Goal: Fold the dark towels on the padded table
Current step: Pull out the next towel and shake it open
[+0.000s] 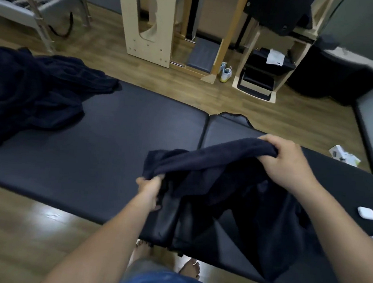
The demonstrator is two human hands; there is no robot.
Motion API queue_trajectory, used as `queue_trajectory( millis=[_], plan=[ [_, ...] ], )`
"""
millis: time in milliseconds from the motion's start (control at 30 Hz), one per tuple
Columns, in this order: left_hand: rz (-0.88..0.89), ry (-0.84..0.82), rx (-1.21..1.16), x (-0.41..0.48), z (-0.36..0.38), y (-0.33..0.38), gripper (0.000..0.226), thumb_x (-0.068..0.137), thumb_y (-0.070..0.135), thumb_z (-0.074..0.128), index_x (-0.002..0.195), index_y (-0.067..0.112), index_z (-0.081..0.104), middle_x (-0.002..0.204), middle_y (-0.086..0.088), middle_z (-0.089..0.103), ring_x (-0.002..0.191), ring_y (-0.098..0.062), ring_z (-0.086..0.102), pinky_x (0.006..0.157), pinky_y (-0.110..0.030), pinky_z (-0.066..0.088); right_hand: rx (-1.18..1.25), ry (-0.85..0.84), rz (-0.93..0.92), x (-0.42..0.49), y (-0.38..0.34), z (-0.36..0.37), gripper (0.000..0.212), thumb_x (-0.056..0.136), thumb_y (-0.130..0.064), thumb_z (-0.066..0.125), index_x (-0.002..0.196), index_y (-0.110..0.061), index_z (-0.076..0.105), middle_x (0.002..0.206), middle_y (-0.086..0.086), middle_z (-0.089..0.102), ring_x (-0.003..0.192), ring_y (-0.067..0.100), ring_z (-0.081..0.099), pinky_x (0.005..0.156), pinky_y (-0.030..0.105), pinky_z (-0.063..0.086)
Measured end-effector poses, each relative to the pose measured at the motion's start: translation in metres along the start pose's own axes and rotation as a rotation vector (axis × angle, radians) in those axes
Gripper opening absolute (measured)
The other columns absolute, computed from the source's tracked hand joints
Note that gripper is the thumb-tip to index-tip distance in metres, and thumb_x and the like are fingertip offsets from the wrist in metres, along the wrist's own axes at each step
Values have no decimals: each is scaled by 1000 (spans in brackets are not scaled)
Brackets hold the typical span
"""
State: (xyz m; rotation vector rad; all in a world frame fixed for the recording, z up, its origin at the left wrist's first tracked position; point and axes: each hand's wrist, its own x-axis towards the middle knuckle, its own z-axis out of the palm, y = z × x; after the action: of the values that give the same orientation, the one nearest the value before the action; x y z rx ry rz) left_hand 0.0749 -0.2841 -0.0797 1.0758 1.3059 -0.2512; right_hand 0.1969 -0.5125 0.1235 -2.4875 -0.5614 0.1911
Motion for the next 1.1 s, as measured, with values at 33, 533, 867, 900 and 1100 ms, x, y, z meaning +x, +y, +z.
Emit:
queue_trajectory(
  millis=[33,533,867,900,1100],
  plan=[
    [-147,-176,-276,-1,-2,9,66,82,71,55,123,21,47,123,-11,54,114,-38,51,96,-62,44,9,-19,20,1,3,-3,15,87,-12,63,82,-25,68,76,-8,69,75,14,63,65,33,46],
    [-17,-259,-871,20,-17,35,13,92,19,62,80,17,57,73,5,54,62,-6,51,60,-19,47,92,-56,148,-7,4,19,29,97,-26,53,77,-5,60,78,14,66,77,32,59,60,35,36],
    [-64,-314,-229,8,18,-38,37,89,-4,48,110,24,59,96,1,63,95,-18,55,75,-32,42,29,-105,132,-6,4,22,25,96,-24,54,79,-8,62,77,12,65,81,32,60,63,39,43],
    [-42,-329,-149,5,19,-35,31,90,-2,51,104,23,61,98,1,66,92,-16,57,72,-29,43,29,-101,135,-7,5,21,24,96,-25,54,79,-9,63,77,11,66,82,32,60,64,39,44],
    [83,-544,-862,17,7,-6,28,100,20,49,124,14,61,113,-8,73,99,-23,71,82,-37,56,39,-59,189,-5,8,13,26,95,-30,54,82,-9,62,83,15,66,71,21,54,62,34,37]
  ],
)
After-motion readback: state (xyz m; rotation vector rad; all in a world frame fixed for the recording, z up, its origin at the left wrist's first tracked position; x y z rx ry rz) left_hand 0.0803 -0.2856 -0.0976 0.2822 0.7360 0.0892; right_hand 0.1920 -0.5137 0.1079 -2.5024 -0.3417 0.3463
